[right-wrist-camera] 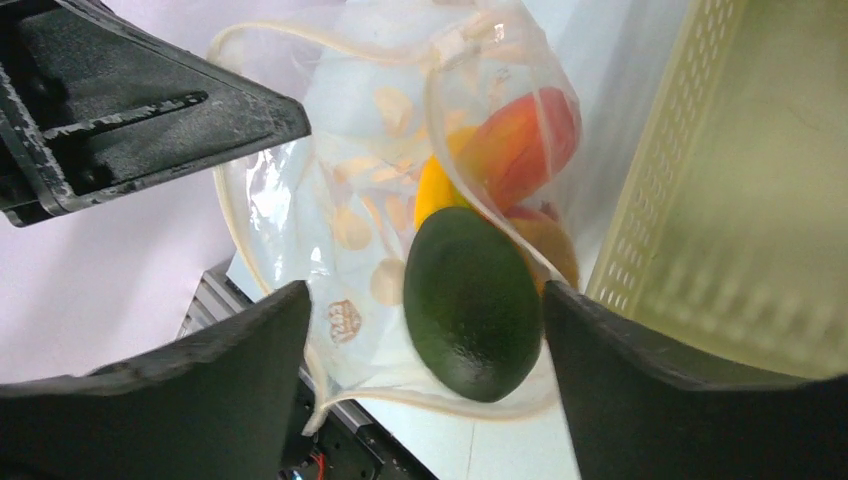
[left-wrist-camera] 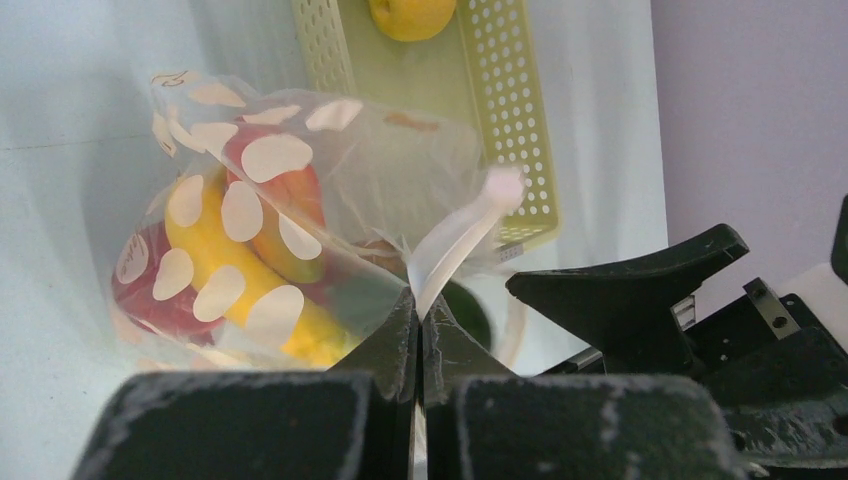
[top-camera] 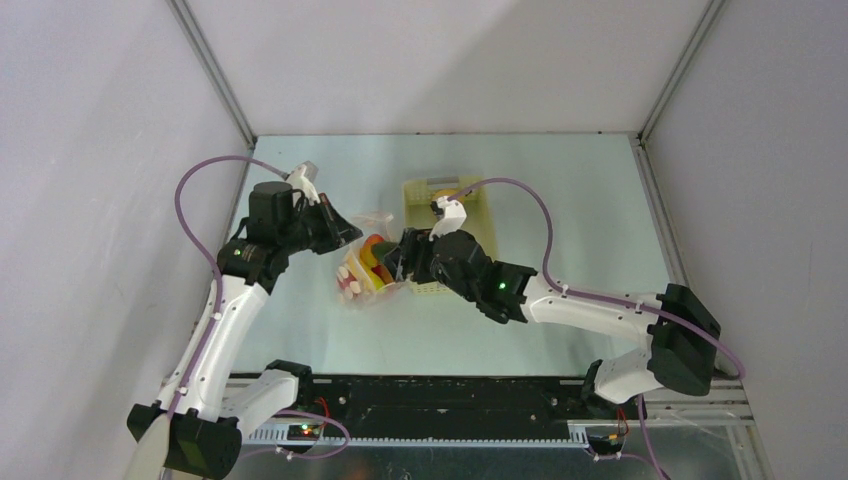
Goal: Place the food in the zip-top bag and seal the zipper
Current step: Place the fake fruit in the zipper food storage bag.
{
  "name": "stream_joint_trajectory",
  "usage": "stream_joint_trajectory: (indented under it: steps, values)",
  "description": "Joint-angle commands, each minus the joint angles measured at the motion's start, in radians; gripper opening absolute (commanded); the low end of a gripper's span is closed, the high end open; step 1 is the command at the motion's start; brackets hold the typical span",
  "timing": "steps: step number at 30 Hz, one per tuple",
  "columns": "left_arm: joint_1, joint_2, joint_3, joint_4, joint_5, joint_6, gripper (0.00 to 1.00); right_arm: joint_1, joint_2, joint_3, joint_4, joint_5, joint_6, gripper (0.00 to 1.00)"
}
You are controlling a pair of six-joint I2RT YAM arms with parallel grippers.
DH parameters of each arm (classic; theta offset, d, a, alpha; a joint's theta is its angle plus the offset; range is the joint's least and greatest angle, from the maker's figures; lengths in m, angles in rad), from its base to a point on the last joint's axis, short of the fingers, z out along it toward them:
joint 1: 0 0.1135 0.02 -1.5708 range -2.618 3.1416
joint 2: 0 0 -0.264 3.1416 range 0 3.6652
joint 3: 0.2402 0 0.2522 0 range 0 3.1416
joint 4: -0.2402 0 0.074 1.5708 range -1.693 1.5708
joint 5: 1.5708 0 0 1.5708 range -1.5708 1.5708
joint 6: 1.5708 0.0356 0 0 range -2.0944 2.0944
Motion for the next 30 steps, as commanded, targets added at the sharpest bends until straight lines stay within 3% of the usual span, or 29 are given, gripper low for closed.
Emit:
stream_joint_trajectory:
  steps: [1, 14, 22, 26, 30]
  values:
    - [0.008, -0.009, -0.005, 0.039, 0.034, -0.010, 0.00, 0.011, -0.006, 0.069, 0.011, 0.041, -0.011, 0.96]
    - [0.009, -0.010, -0.005, 0.040, 0.031, -0.009, 0.00, -0.006, -0.063, 0.069, -0.020, 0.053, -0.061, 0.99]
    - [0.009, -0.008, -0.005, 0.039, 0.023, -0.008, 0.00, -0.162, -0.083, 0.070, -0.116, 0.102, -0.025, 0.99]
    - [0.009, 0.000, -0.001, 0.031, 0.017, -0.004, 0.00, -0.296, -0.041, 0.069, -0.149, -0.004, 0.101, 0.99]
    - [0.008, 0.001, 0.001, 0.027, 0.017, -0.003, 0.00, -0.345, 0.043, 0.071, -0.111, 0.035, 0.155, 1.00]
